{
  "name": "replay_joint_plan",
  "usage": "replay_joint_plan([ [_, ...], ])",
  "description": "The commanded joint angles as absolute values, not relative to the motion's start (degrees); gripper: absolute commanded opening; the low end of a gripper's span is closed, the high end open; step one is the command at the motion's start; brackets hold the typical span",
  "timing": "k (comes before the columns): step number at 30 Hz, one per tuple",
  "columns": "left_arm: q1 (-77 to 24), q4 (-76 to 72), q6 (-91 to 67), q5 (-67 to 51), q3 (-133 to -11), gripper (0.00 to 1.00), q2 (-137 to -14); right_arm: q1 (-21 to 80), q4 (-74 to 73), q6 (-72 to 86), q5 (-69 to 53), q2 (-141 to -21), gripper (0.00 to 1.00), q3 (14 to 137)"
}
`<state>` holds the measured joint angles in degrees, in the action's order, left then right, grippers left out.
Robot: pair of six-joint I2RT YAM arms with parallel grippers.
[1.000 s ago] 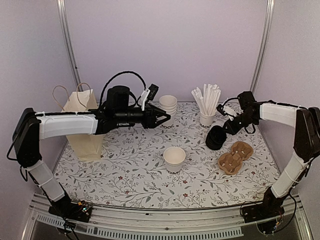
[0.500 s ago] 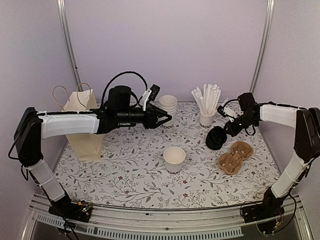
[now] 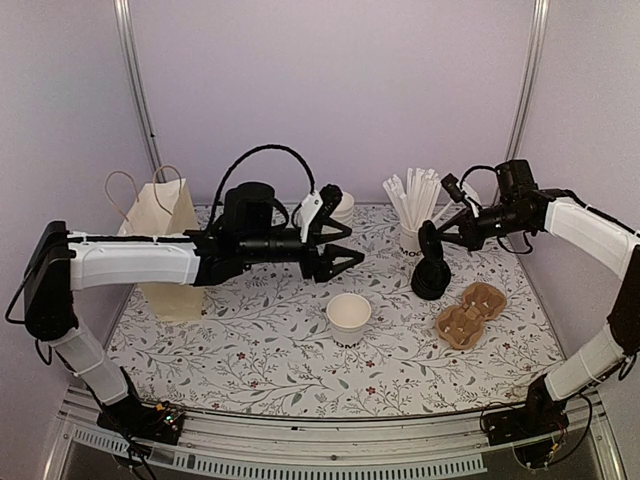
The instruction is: Pack the takeout coffee
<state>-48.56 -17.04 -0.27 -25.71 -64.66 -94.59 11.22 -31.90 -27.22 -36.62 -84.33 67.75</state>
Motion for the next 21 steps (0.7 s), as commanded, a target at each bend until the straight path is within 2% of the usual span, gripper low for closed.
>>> replay_joint_plan([
  [1, -53.2, -23.5, 9.4, -21.5, -63.0, 0.83, -90.5, 12.1, -34.4, -26.9, -64.3, -82.0, 0.04, 70.7],
  [10, -59.3, -28.9, 19.5, -18.3, -64.8, 0.85, -91.5, 19.9, -36.5, -26.8, -77.2, -83.8, 0.05, 72.7],
  [17, -62.5, -32.1, 23.4, -15.5, -65.3, 0.88, -93.2, 20.3, -36.9, -26.7, -78.4, -83.2, 0.06, 72.2],
  [18, -62.9, -32.6, 23.9, -15.1, -65.5, 0.97, -93.7, 20.4, -36.5, -26.5, -78.4, -83.0, 0.06, 71.9],
  [21, -64.4, -33.5, 26.1, -12.4, -66.6, 1.0, -95.0, 20.3, -35.7, -25.9, -78.6, -82.7, 0.06, 71.2],
])
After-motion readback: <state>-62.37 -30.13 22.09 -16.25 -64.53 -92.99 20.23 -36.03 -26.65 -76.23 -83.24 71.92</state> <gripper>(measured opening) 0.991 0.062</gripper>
